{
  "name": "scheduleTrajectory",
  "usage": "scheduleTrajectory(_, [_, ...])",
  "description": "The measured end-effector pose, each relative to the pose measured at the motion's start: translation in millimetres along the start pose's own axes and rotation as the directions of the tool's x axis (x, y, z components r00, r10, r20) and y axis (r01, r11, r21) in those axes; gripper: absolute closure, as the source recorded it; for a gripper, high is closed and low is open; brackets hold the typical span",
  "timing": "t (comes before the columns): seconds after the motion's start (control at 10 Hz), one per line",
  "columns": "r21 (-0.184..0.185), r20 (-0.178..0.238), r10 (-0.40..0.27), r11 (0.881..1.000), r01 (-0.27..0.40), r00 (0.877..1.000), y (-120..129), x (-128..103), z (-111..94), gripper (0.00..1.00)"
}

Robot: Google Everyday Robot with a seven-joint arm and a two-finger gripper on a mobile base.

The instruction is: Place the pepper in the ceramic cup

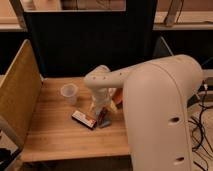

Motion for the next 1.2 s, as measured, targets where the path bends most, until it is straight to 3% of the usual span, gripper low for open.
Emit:
scheduleTrajectory(0.3, [-0.095,-0.048,0.049,0.994,-0.053,0.998,-13,-12,12,0.20])
scheduleTrajectory(0.6, [-0.141,-0.070,0.019,0.990,-0.028,0.997,-9,-8,14,0.20])
scheduleTrajectory(0.8, [-0.142,-0.100,-0.038,0.990,0.024,0.994,2,9,21,0.20])
scheduleTrajectory(1.1, [-0.112,-0.135,-0.112,0.989,0.097,0.985,17,26,33,0.20])
scheduleTrajectory(1.2, [-0.105,-0.138,-0.126,0.988,0.112,0.982,23,27,35,0.25])
